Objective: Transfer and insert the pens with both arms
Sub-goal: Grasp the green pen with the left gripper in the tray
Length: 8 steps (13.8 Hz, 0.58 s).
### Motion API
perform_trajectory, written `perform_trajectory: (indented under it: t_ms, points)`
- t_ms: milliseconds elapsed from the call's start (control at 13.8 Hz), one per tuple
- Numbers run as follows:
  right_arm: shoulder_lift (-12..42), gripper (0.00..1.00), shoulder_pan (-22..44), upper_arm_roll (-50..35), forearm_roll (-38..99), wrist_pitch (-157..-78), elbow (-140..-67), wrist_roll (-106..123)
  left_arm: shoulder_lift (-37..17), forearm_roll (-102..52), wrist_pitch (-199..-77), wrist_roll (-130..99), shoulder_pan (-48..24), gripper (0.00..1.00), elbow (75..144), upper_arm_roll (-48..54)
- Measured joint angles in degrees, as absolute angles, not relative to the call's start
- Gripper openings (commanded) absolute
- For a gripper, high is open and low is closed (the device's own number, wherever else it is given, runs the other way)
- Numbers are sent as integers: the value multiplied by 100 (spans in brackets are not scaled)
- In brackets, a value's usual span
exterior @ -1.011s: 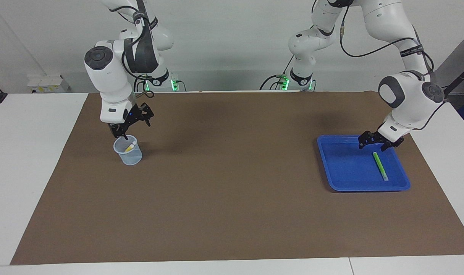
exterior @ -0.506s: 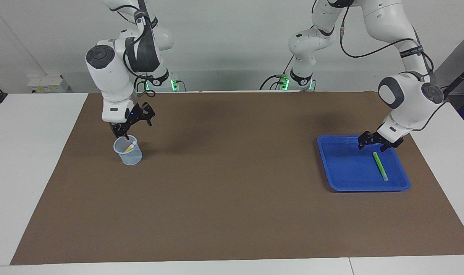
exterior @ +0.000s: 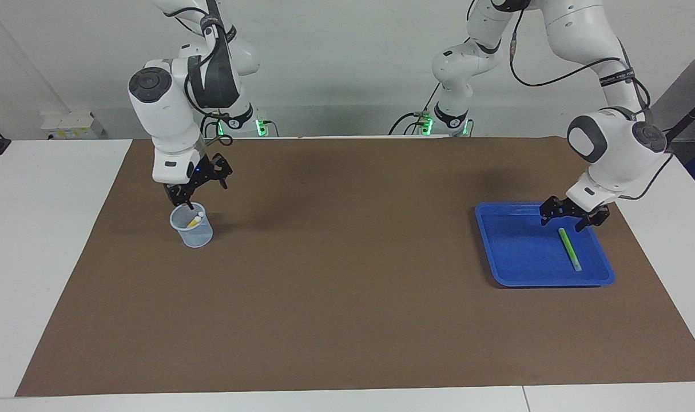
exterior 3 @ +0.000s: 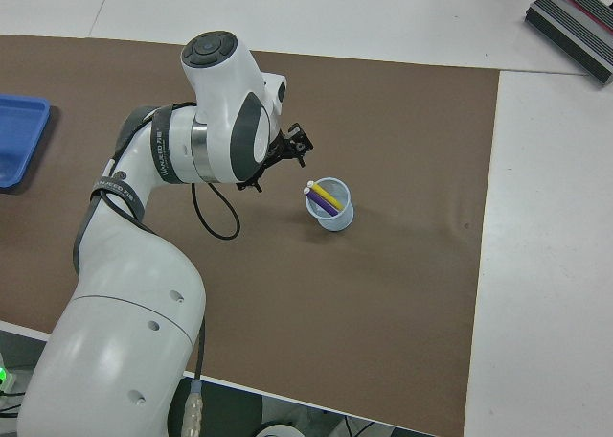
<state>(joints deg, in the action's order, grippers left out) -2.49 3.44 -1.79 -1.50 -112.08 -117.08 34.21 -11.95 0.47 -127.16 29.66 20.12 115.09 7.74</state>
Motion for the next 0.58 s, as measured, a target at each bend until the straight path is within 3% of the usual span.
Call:
perform_trajectory:
  t_ms: [578]
  points:
    - [-249,100,346,-224,-51,-11208,-11697,3421,-1847,48,-13022,3045,2249,100,11165,758]
